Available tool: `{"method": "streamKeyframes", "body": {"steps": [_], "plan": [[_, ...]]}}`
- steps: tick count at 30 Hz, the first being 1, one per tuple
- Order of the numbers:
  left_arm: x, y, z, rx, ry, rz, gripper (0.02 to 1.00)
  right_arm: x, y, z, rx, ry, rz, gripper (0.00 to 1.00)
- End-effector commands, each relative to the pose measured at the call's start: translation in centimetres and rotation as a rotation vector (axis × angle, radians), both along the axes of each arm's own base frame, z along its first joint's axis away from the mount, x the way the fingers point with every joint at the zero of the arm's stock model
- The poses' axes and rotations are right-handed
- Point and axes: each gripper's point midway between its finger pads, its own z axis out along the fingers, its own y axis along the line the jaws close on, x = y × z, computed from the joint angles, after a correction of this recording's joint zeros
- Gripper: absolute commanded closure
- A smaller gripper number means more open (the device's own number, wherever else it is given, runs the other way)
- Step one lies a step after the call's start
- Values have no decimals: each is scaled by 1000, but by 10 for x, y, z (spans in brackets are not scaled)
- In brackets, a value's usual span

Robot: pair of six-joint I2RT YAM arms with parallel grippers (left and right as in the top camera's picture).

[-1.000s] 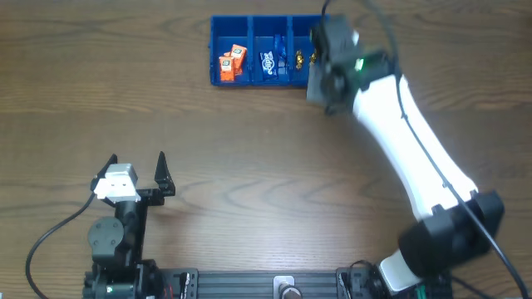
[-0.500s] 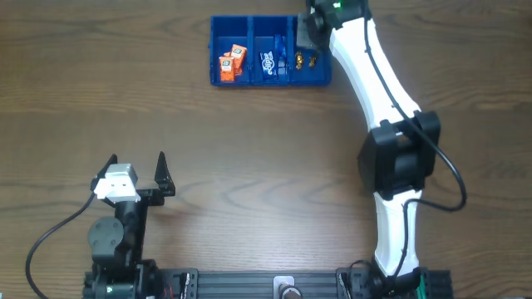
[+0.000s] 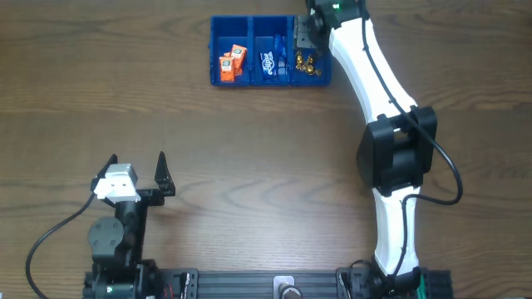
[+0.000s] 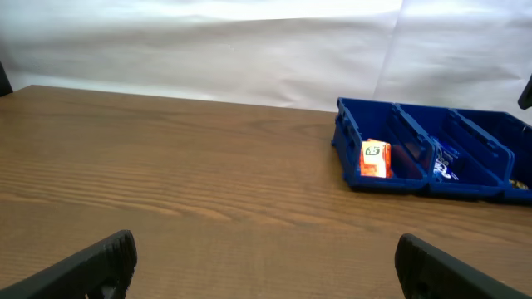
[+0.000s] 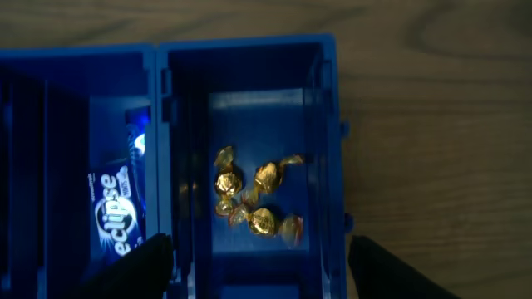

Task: Sort Candies Into Trays

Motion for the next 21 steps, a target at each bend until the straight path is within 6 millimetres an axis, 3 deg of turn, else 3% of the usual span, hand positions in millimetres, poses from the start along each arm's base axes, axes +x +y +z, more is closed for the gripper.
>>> {"method": "streamKeyframes", "body": {"steps": [1, 6, 9, 12, 16, 21], "plan": [[-1, 0, -16, 3, 50, -3, 20, -15, -21, 2, 11, 78, -21, 169], [-1, 0, -16, 3, 50, -3, 20, -38, -54, 41, 6, 60, -53, 119], [-1, 0, -16, 3, 50, -3, 23, -65, -75, 84, 0, -72, -20, 53], [-1, 0, -16, 3, 50, -3, 20, -101, -90, 106, 8, -176, -8, 3], [-1, 0, -16, 3, 50, -3, 20, -171, -111, 115, 21, -308, -39, 3], [-1, 0, -16, 3, 50, -3, 20, -239, -141, 105, 24, -489, -114, 3]]}}
